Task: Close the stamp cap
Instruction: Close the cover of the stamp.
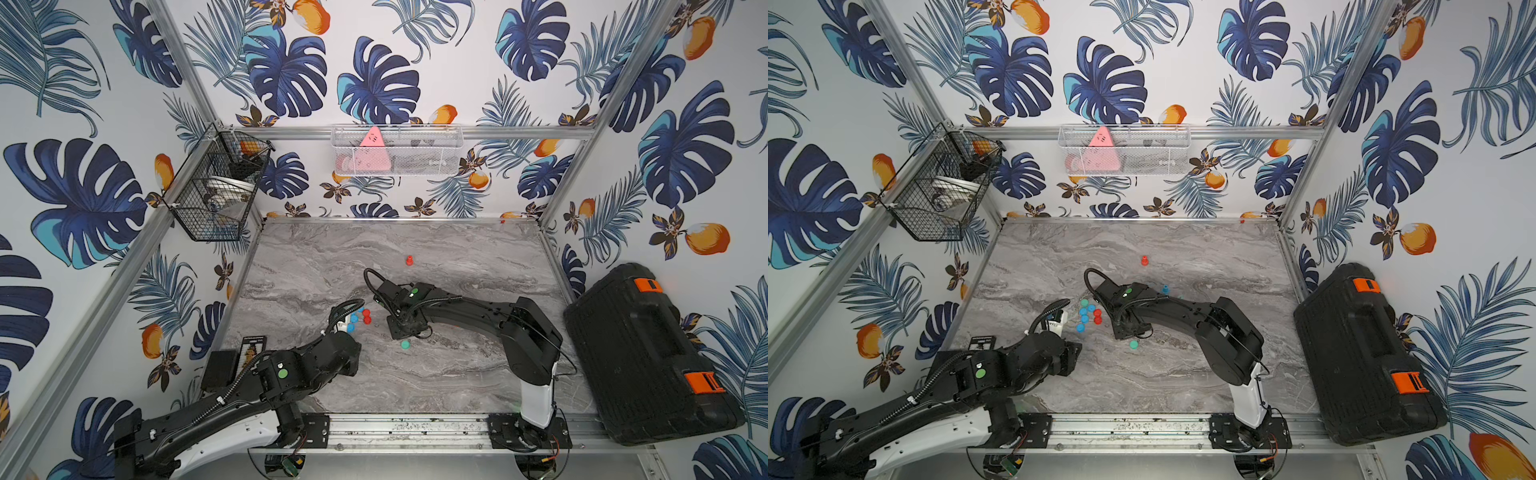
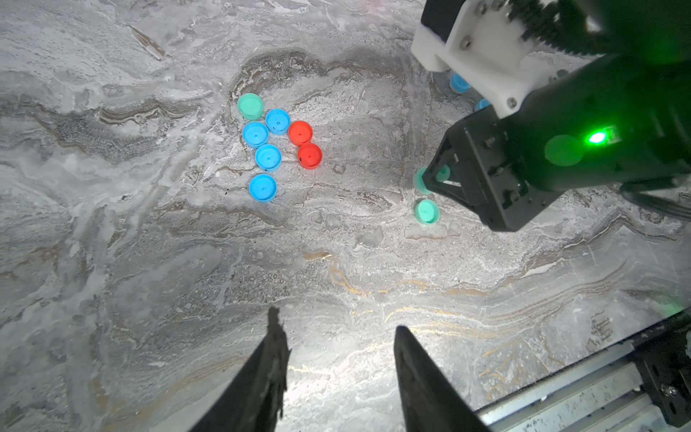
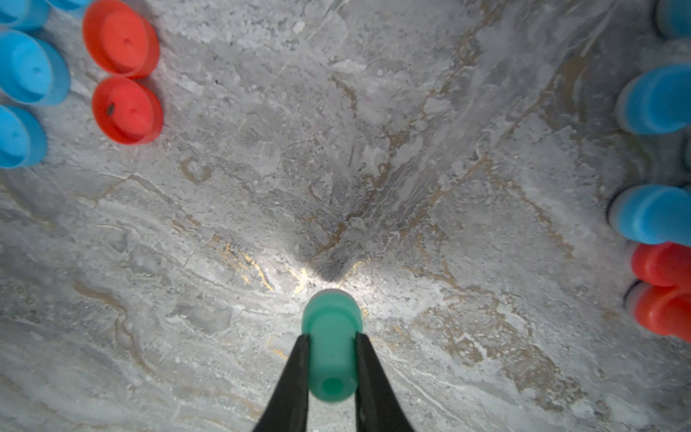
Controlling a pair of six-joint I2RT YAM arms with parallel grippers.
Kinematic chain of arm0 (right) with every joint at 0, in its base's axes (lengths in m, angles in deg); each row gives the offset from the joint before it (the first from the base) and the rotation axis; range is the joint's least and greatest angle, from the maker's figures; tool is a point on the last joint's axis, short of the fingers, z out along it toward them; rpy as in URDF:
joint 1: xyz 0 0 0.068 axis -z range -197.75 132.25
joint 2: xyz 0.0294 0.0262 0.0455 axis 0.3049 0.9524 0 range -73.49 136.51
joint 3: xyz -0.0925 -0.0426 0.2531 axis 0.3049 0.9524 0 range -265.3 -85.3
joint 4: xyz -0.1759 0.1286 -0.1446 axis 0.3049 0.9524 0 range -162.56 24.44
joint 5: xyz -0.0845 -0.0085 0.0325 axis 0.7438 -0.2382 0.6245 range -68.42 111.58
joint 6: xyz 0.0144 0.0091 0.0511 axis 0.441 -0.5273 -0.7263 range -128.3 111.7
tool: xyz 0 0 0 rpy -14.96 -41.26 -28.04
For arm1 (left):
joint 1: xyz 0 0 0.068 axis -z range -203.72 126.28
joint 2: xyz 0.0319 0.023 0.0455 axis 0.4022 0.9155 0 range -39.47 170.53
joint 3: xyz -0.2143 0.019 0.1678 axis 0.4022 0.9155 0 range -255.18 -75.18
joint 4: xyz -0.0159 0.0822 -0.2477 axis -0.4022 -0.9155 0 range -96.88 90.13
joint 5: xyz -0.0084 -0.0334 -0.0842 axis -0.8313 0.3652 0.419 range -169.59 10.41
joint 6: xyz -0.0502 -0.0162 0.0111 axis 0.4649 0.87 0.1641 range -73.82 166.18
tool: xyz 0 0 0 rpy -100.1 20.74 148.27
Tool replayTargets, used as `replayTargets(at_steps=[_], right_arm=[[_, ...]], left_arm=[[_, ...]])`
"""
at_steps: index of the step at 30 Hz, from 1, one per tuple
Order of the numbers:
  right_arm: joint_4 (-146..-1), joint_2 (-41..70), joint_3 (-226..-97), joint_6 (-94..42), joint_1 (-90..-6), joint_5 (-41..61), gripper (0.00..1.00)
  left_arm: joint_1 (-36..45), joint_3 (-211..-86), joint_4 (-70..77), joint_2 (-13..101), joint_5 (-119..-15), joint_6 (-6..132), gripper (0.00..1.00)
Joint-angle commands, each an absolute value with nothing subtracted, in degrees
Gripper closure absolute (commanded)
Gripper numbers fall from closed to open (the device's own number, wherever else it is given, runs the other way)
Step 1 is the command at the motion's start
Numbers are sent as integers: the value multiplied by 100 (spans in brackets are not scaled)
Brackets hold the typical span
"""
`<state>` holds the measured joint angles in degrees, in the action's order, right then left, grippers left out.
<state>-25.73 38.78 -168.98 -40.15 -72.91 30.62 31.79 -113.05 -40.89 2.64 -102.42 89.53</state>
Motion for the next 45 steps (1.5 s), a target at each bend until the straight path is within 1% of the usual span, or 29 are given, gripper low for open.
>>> replayTargets(at_steps=[1,22,45], right_arm=[[-2509,3912,-16933,-4131,-7330,3026,83],[-2703,3568,-16385,-4397,-7480,3060,83],[-2809,3691,-16361,-4463,-7515,3011,83]], left_arm=[[3183,-11303,-4266,198,-10431,9047,49],[3183,-11261,-4214,238,-10411,9070,49],[3183,-11288,-4242,200,-10455,9061,49]])
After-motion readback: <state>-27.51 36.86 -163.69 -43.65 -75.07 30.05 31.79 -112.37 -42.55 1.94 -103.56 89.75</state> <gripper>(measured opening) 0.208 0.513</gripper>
